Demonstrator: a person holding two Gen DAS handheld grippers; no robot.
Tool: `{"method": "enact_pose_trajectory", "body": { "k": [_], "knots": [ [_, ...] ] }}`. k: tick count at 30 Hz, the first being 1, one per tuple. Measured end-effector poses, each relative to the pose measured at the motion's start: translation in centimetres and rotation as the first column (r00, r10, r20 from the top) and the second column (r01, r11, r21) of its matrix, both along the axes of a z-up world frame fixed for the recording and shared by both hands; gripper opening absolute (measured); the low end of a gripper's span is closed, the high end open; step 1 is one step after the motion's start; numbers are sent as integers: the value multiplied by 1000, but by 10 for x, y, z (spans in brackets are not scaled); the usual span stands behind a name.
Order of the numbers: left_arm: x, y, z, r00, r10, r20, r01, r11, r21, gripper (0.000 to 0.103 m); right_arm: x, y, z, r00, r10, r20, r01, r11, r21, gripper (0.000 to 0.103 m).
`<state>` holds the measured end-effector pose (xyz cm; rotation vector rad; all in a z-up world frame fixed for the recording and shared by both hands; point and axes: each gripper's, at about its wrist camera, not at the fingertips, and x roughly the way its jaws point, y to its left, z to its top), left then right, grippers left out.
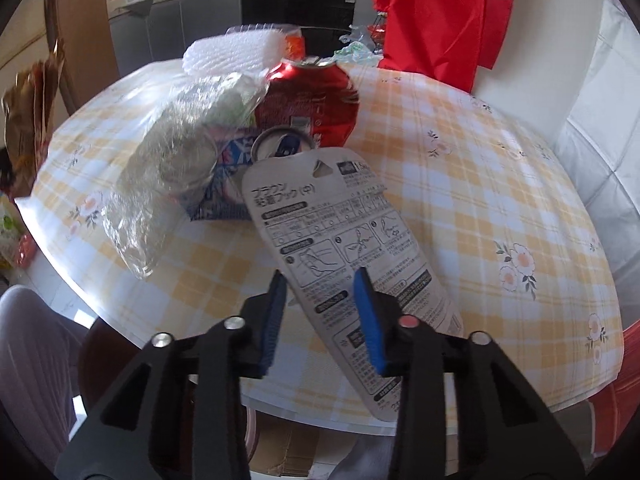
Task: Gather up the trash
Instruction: 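Grasp the crumpled brown-and-red paper with the left gripper while the right grasps the printed card, then carry the brown paper and printed card to the bin and release both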
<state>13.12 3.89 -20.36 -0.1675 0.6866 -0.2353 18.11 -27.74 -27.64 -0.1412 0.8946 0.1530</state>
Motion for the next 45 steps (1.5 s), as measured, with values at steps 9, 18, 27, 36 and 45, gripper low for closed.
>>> {"method": "enact_pose_trajectory", "body": {
  "k": [9, 18, 27, 36, 45],
  "knots": [
    [-1, -3, -4, 1000, -27, -10, 27, 1000, -13, 30, -3, -30, 38, 989, -100, 113, 94, 994, 57, 15],
    [-7, -11, 4, 998, -69, -8, 69, 997, -18, 30, -16, -52, 69, 968, -165, 189, 145, 982, 118, 9],
    [-36, -22, 17, 992, -127, 2, 127, 991, -28, 30, -42, -47, 96, 959, -146, 242, 104, 978, 178, 9],
    [-72, -43, 17, 973, -222, -62, 220, 975, -39, 31, -84, -31, 132, 940, -111, 323, 41, 976, 216, 9],
    [-98, -53, 5, 953, -270, -135, 263, 963, -65, 32, -118, -24, 156, 922, -91, 376, 6, 975, 220, 9]
  ]
}}
